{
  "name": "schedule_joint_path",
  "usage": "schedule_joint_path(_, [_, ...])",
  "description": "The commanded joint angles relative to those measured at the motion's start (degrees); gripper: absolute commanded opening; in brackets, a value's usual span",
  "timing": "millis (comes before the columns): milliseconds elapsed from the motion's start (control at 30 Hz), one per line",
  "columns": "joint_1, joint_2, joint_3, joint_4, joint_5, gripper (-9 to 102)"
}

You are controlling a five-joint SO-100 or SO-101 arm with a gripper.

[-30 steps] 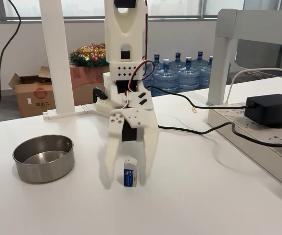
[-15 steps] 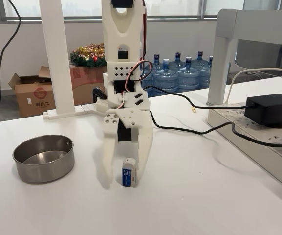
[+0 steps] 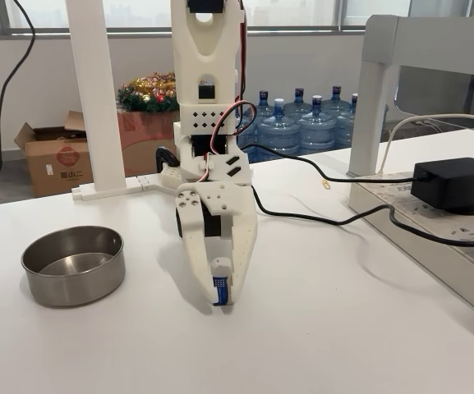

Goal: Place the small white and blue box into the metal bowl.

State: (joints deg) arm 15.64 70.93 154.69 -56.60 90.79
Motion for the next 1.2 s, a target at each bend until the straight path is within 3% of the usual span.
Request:
schedule_joint_path(0, [0.3, 0.2, -0.7, -1.1, -0.3, -3])
schedule_joint_path(133, [1.9, 2.1, 0.0, -1.1, -0.3, -3])
schedule_joint_path(567, [13.5, 30.1, 13.3, -0.3, -0.4, -3])
schedule_joint_path(1167, [32.1, 27.6, 14.8, -1.0, -0.4, -2])
